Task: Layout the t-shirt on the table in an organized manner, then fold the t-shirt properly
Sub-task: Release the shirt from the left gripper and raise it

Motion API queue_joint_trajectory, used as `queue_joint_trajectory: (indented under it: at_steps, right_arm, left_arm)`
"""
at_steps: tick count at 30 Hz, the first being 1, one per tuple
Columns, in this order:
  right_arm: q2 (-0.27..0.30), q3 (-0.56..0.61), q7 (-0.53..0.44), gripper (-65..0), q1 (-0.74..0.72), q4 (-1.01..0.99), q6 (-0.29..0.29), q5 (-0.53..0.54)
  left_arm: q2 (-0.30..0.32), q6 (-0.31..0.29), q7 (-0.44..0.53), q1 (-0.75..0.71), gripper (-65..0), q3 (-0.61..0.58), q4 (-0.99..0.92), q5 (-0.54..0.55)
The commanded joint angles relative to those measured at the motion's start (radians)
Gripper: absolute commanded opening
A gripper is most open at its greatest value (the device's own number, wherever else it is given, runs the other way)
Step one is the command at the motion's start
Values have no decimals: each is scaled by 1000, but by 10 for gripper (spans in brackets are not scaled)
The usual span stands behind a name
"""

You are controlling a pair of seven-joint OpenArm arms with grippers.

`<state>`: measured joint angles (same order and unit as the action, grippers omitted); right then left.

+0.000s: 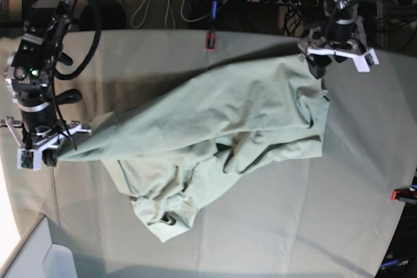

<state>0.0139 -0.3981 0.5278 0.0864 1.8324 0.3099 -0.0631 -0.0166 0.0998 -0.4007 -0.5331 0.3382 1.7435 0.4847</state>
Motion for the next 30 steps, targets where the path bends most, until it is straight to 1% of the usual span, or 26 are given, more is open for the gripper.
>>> queue_joint_trajectory:
  at_steps: [1,8,9,10,11,12,15,17,18,20,21,24,25,27,29,30]
  right_arm:
    - [7,-2,-30,-650,-12,20,10,9]
    - [8,-2,-30,-650,-9,22,10,9]
    - [8,-2,-30,-650,-9,22,10,9]
    - [8,-2,-30,-650,-9,22,10,9]
    - [8,-2,-30,-650,-9,22,10,9]
    - [8,-2,-30,-650,-9,22,10,9]
    - [8,-2,-30,-650,-9,22,10,9]
    - [8,-2,-30,-650,-9,23,10,9]
    - [8,-2,-30,-650,-9,23,10,9]
    - [8,-2,-30,-650,-9,23,10,9]
    - [8,-2,-30,-650,-9,23,10,9]
    - [8,-2,-30,-650,-9,23,10,9]
    - [8,-2,-30,-650,-9,23,10,9]
    - [8,-2,-30,-650,-10,23,10,9]
    - [8,-2,-30,-650,-12,23,10,9]
    - [8,-2,-30,-650,-12,23,10,9]
  left_arm:
    - [2,-4,7,1,-227,-8,-9,-1]
    - [7,-4,7,46,-230,-21,-84,-1]
    - [5,-4,7,46,-236,-21,-84,-1]
    - [5,-5,7,46,-262,-21,-84,-1]
    - [5,-5,7,47,-313,-21,-93,-1]
    - [5,-5,12,55,-381,-21,-103,-1]
    - [10,-5,6,92,-644,-21,-158,-1]
    - [11,-5,6,95,-650,-21,-188,-1]
    - [11,-5,6,95,-629,-21,-195,-1]
    - [11,-7,6,86,-650,-21,-185,-1]
    - [11,-10,6,84,-650,-21,-161,-1]
    - [5,-76,6,44,-650,-21,-24,-1]
    - [4,-85,6,32,-650,-21,36,-1]
    - [7,-87,6,31,-650,-21,129,-1]
    - [8,-87,6,49,-650,-18,160,-7]
    - [10,-87,4,84,-650,-18,161,-8]
